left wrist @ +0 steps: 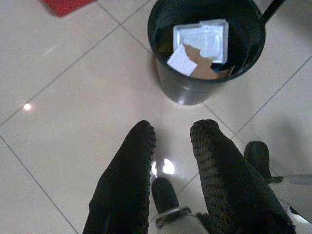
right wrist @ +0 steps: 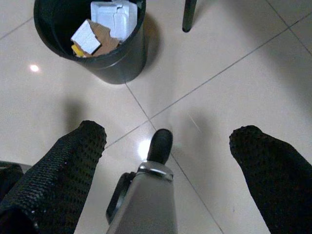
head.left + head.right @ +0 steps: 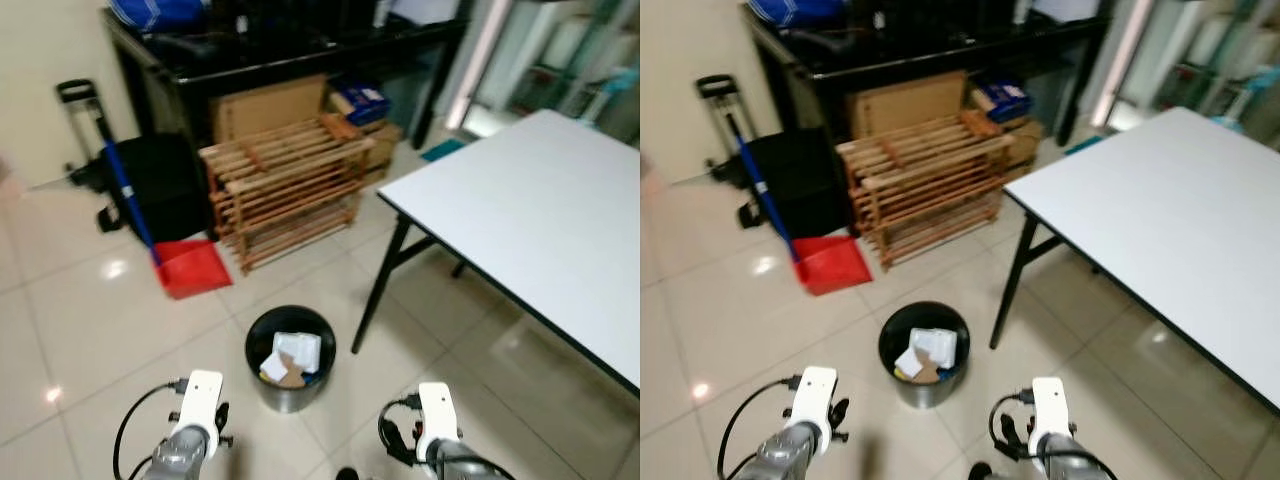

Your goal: Picking trash to rubbish bin

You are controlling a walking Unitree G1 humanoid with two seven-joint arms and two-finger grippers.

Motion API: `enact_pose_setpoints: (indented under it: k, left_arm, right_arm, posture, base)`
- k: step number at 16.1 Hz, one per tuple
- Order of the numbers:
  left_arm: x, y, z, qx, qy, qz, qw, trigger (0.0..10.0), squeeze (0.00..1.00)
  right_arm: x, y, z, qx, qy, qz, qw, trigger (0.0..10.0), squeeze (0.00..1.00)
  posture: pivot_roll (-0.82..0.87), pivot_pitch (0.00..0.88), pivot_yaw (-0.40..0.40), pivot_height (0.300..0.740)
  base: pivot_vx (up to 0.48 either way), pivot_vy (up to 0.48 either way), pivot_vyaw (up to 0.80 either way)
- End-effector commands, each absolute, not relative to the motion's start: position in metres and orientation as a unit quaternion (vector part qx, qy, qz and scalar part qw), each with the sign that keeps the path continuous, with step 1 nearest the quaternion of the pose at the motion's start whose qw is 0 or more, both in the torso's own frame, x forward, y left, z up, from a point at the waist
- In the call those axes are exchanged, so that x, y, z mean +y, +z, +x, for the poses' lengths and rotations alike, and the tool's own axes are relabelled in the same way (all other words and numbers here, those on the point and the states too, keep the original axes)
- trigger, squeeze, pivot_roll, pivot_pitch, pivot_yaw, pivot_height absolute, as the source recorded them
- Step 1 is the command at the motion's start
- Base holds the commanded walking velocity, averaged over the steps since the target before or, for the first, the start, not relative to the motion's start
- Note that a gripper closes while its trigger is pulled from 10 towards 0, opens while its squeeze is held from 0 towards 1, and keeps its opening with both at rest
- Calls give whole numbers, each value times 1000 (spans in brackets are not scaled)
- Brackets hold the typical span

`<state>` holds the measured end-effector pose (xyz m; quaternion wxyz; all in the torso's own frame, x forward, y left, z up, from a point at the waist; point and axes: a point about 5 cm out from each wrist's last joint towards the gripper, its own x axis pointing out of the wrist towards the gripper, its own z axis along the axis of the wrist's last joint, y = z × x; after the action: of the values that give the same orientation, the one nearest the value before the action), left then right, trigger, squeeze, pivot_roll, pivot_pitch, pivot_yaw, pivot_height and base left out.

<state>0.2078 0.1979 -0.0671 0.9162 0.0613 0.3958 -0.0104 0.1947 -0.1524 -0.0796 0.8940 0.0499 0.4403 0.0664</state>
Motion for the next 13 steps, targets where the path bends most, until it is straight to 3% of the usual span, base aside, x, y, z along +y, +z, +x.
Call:
enact_pose_setpoints:
  k: [1,13]
  left_arm:
    - [196,-67,208,395,-11,56,917,10000,0]
    - [195,-67,209,392,-9,52,919,10000,0]
  right_arm:
    - [-155,-80,194,440,62,52,894,10000,0]
    - [-154,-80,194,440,65,52,894,10000,0]
  posture:
    - [-13,25,-73,740]
    - [-9,26,-79,740]
  base:
    - [0,0,0]
    - [-266,0,0]
